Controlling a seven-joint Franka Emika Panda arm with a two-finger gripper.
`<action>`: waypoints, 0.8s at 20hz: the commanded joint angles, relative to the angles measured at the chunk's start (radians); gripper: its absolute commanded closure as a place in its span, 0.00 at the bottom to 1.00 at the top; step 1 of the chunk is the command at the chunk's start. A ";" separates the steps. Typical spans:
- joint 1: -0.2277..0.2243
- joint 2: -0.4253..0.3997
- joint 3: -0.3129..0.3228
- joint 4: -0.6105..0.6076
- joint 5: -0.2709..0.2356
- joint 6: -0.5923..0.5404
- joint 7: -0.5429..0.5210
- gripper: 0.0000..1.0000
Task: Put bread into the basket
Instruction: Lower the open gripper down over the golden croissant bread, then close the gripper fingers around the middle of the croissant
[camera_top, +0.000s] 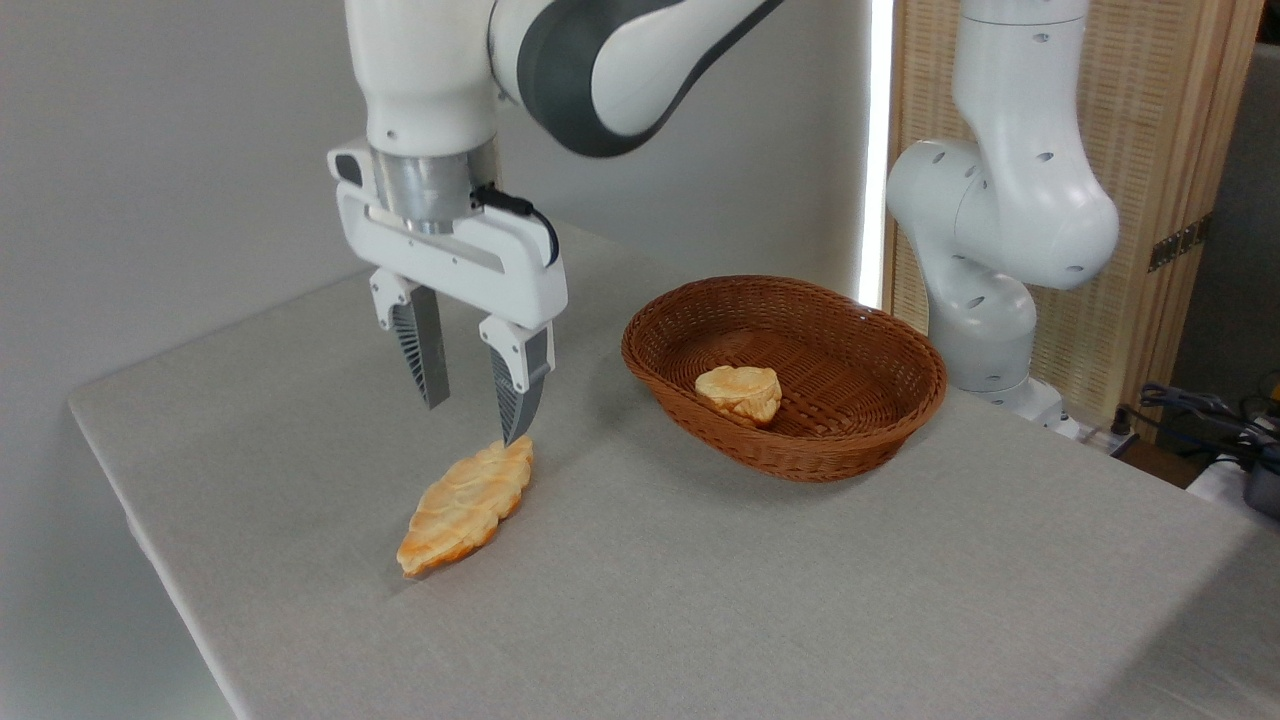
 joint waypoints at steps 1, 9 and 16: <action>-0.009 0.034 0.003 0.005 -0.015 0.034 -0.110 0.00; -0.035 0.104 -0.011 0.005 0.005 0.068 -0.097 0.00; -0.035 0.160 -0.027 0.005 0.061 0.143 -0.091 0.00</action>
